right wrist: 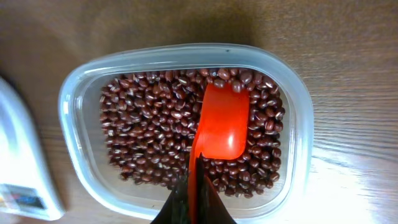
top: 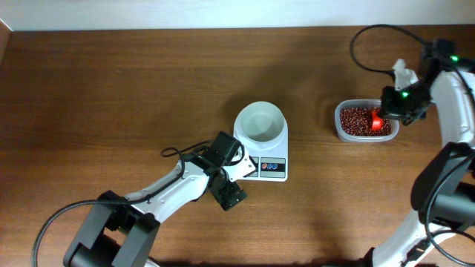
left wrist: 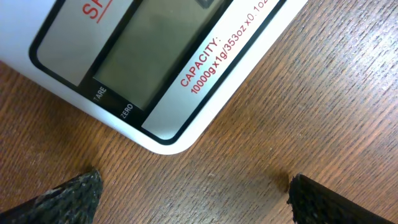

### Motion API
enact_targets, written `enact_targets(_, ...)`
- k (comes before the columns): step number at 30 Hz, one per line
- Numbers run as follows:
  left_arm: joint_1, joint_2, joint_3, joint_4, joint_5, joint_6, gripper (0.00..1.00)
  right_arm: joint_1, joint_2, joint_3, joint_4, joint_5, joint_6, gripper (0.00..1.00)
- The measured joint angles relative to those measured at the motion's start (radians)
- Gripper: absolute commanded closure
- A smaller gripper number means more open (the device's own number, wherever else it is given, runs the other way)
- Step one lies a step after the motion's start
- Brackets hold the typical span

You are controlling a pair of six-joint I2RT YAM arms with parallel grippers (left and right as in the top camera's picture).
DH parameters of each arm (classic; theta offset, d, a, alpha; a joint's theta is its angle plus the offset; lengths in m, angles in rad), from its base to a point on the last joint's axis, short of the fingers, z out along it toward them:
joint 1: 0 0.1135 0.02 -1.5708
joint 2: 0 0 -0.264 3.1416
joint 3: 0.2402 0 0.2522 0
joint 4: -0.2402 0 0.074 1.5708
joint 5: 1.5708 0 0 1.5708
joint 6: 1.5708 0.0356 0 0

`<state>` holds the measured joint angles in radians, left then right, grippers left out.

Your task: Scoop item into bowl and weigh 50g on scale

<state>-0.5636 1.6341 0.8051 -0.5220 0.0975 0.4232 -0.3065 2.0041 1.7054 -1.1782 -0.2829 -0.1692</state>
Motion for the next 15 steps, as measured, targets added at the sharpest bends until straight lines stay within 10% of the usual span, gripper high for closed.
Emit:
enact_targets(3, 0.000, 0.000, 0.000, 0.000, 0.000, 0.000, 0.01, -0.048, 0.009, -0.002, -0.008, -0.079, 0.001, 0.94)
enact_targets(11, 0.000, 0.000, 0.000, 0.000, 0.000, 0.000, 0.01, -0.039, 0.045, -0.024, -0.011, -0.112, -0.029, 0.48)
enact_targets(15, 0.000, 0.000, 0.000, 0.000, 0.000, 0.000, 0.01, -0.038, 0.045, -0.024, -0.011, -0.112, -0.033, 0.46)
